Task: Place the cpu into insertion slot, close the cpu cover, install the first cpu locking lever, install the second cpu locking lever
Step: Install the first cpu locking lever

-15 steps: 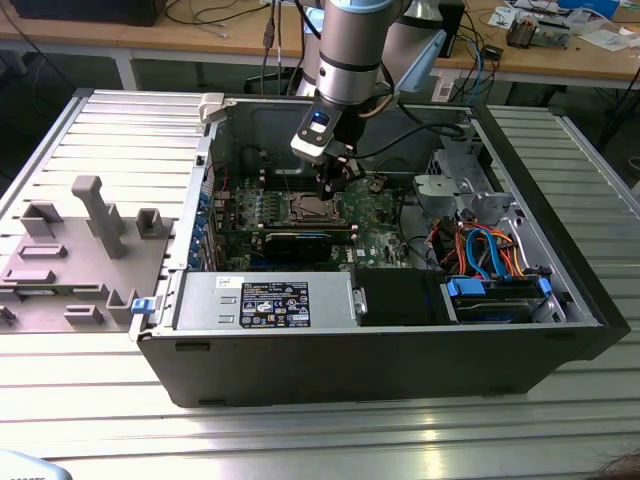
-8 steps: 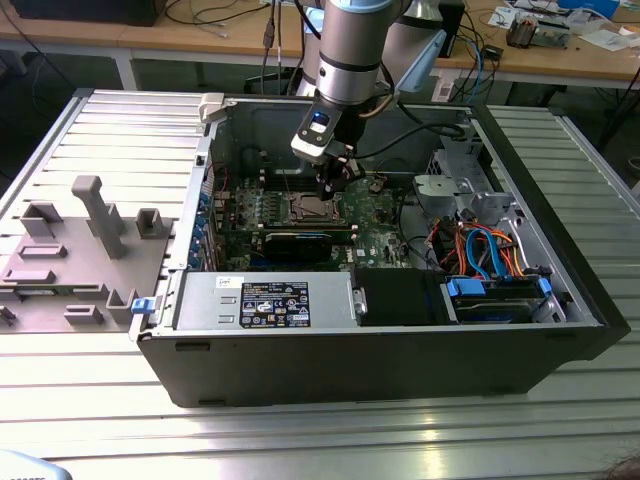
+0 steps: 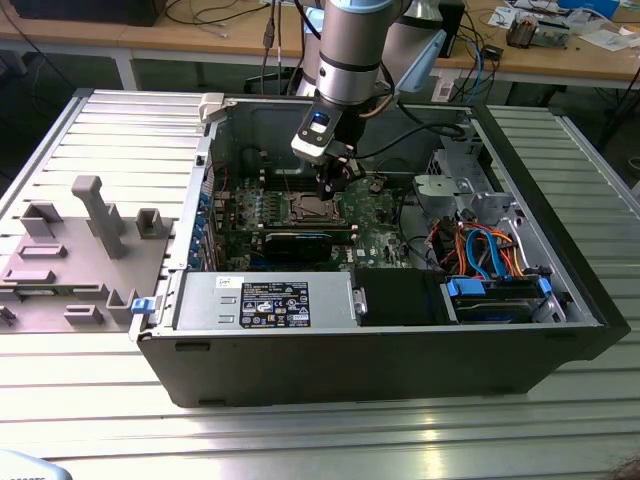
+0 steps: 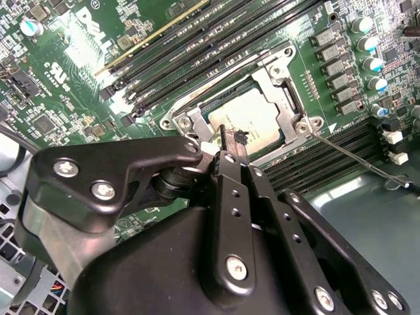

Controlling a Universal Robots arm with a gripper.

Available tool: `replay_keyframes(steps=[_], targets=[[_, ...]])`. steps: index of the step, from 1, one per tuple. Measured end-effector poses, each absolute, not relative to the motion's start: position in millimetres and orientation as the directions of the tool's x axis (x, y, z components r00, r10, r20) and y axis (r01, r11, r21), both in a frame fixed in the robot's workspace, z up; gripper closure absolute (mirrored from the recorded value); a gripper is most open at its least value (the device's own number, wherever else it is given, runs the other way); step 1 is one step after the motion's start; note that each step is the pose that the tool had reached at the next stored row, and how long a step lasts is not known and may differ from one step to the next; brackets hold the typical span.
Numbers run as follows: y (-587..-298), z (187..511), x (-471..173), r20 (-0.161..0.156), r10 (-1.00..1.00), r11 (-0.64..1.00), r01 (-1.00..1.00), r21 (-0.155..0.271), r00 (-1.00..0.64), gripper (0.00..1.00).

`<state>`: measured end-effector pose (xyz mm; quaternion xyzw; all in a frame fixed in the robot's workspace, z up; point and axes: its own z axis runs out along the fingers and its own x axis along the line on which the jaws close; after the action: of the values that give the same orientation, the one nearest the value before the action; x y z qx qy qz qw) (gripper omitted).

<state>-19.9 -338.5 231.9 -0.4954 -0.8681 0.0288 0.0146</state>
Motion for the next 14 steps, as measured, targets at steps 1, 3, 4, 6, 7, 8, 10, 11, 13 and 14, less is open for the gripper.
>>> replay_keyframes(steps=[1, 3, 4, 6, 7, 8, 10, 11, 13, 14], targets=[[-338.6, 231.9, -19.9, -0.003, 0.861, 0.508, 0.859, -0.064, -0.509, 0.89], [-338.6, 231.9, -19.9, -0.003, 0.86, 0.509, 0.858, -0.064, -0.511, 0.89], [-338.5, 231.9, -19.9, -0.003, 0.86, 0.51, 0.858, -0.064, -0.511, 0.89], [-338.5, 231.9, -19.9, -0.003, 0.859, 0.51, 0.857, -0.064, -0.512, 0.89], [-338.6, 231.8, -19.9, -0.003, 0.859, 0.511, 0.857, -0.064, -0.512, 0.89], [-338.5, 231.7, -19.9, -0.003, 0.857, 0.513, 0.856, -0.064, -0.515, 0.89], [-338.6, 231.7, -19.9, -0.003, 0.857, 0.514, 0.855, -0.064, -0.515, 0.89], [-338.6, 231.7, -19.9, -0.003, 0.857, 0.515, 0.855, -0.064, -0.516, 0.89], [-338.6, 231.7, -19.9, -0.003, 0.856, 0.516, 0.854, -0.064, -0.517, 0.89], [-338.6, 231.6, -19.9, -0.003, 0.856, 0.516, 0.854, -0.064, -0.518, 0.89]])
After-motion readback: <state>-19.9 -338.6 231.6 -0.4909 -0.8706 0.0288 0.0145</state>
